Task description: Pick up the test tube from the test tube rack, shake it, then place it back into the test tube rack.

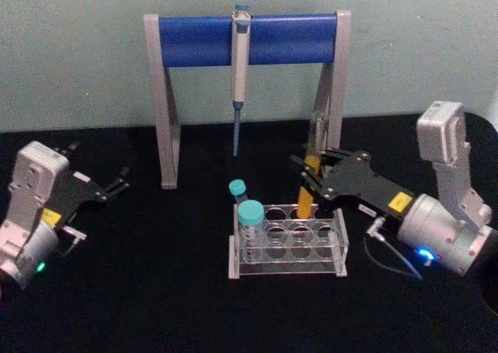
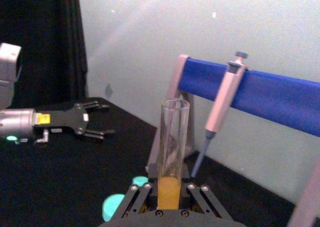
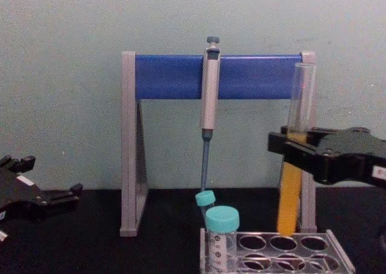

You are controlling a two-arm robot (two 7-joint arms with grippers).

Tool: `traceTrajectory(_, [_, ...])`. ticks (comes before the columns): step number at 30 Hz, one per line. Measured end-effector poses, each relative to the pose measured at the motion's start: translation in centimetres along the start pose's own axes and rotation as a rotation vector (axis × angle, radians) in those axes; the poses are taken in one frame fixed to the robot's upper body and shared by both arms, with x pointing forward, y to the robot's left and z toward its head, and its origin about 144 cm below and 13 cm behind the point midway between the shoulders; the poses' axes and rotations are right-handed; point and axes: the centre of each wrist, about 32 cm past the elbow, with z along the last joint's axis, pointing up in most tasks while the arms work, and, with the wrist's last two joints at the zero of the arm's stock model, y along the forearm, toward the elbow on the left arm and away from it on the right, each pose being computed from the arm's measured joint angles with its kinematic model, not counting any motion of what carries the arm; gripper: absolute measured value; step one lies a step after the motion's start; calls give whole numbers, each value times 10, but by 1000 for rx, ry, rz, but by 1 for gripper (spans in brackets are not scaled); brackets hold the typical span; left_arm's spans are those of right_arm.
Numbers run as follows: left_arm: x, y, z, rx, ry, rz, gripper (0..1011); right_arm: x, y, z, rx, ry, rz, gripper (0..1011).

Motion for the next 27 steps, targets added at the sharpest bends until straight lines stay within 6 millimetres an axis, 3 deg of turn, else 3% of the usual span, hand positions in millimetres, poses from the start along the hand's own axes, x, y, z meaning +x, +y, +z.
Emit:
traceTrajectory(8, [0,0,0,0,0,0,1001,-4,20,-1,14,3,26,232])
traceTrajectory(18, [0,0,0,0,0,0,1001,10,48,-7,13,-10,-16,232])
traceTrajectory(27, [0,0,0,0,0,0,1001,26,48,-8,14,-14,-72,232])
